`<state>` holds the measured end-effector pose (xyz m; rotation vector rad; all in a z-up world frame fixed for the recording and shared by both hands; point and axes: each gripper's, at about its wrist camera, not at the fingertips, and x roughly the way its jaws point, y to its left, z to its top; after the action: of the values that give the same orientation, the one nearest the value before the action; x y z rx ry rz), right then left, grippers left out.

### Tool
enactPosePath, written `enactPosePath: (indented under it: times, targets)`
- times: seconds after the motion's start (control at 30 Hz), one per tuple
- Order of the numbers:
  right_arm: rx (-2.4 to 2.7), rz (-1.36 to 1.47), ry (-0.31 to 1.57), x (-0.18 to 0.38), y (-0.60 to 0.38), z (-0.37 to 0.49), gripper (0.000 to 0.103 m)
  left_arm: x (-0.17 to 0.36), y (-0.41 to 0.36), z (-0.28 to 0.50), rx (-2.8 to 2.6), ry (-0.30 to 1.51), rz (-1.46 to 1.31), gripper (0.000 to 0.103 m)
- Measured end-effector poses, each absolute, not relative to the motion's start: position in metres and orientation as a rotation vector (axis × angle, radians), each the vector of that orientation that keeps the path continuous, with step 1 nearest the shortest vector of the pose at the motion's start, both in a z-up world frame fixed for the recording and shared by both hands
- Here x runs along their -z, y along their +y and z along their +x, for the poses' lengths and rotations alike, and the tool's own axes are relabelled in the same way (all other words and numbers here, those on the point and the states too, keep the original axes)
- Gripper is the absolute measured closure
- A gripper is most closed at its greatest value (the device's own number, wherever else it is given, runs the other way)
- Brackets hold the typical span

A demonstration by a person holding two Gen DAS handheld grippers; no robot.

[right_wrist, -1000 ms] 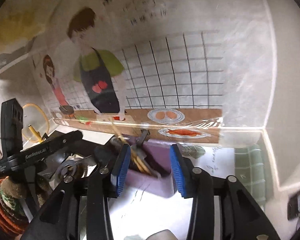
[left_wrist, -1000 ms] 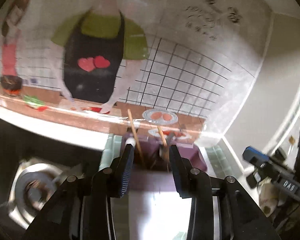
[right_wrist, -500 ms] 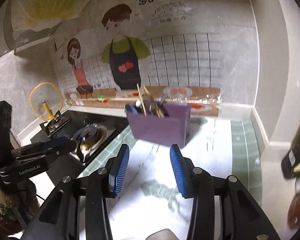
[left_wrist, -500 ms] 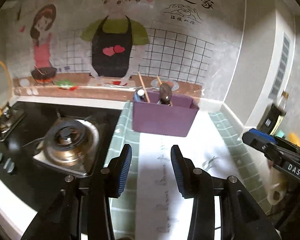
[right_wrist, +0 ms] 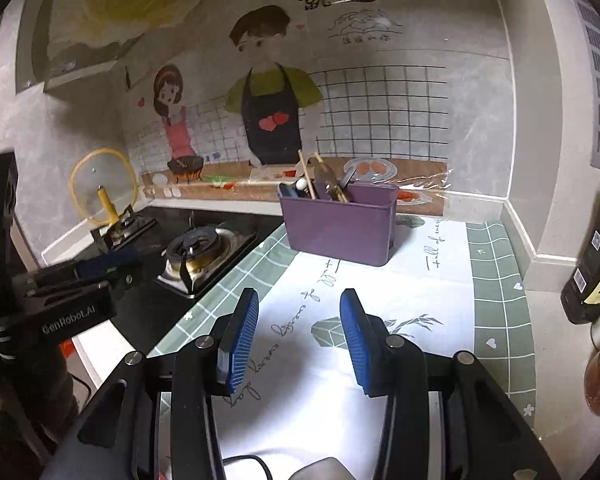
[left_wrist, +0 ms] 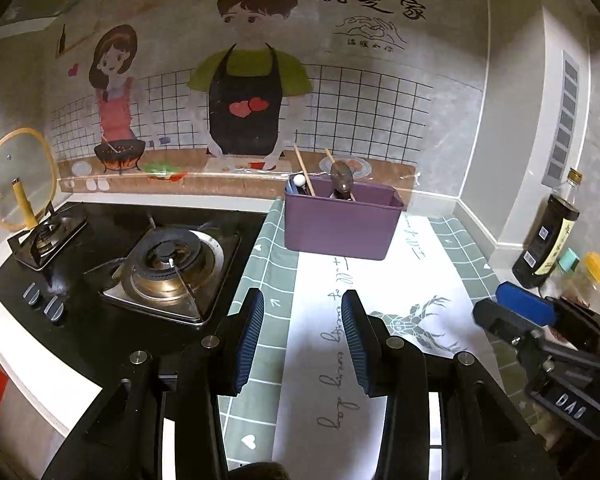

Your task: Organize utensils

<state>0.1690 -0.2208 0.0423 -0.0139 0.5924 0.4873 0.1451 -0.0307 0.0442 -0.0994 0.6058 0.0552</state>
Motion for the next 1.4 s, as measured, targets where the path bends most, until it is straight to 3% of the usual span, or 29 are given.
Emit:
enactPosePath:
  times: [1.4]
  targets:
    - [-0.477, -0.016, 0.611, -0.0382, -0.2198, 0.1683, 0.063, -0.0349, -0.0316, 0.1440, -0.028, 0.643, -0.095, 0.061]
